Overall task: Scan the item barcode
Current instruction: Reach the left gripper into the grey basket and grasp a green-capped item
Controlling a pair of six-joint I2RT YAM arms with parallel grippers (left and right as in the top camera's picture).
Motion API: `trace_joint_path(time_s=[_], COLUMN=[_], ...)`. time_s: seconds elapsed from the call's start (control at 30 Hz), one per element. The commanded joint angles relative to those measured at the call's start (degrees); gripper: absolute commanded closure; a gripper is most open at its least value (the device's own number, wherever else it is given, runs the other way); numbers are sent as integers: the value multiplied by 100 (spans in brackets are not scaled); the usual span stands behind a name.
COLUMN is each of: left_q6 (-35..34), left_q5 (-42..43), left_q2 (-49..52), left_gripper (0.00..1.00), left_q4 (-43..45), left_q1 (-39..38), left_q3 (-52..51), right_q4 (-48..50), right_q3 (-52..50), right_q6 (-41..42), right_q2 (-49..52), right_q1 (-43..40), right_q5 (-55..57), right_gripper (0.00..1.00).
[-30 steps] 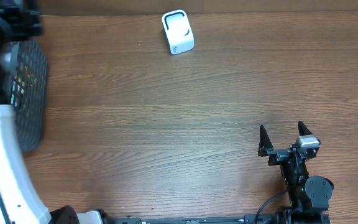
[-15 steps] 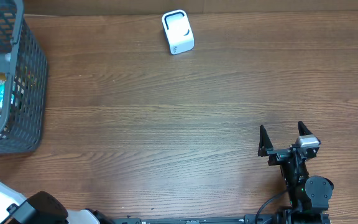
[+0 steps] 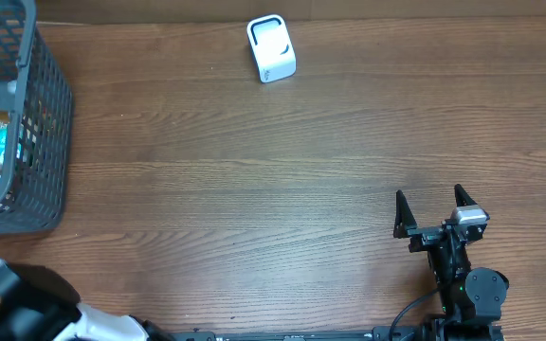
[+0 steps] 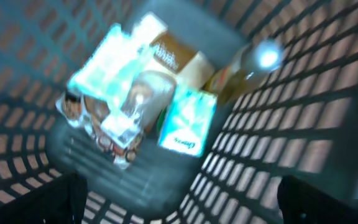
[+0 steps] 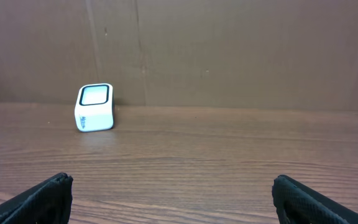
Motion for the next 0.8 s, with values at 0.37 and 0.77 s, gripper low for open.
trace_joint_path(time_s=[0.37,0.77], left_q6=[562,769], left_q5=[-160,-778], left_q2=[1032,1764], left_gripper=[0,0], left_q4=[-107,-203], left_q1=[-160,-610], left_q3=[79,70], right_q4=[15,15], right_q3=[-61,-61], right_q6=[-2,-2], right_q2=[-50,-50], right_q1=[-13,-13], right_q5=[57,59], right_gripper=[0,0])
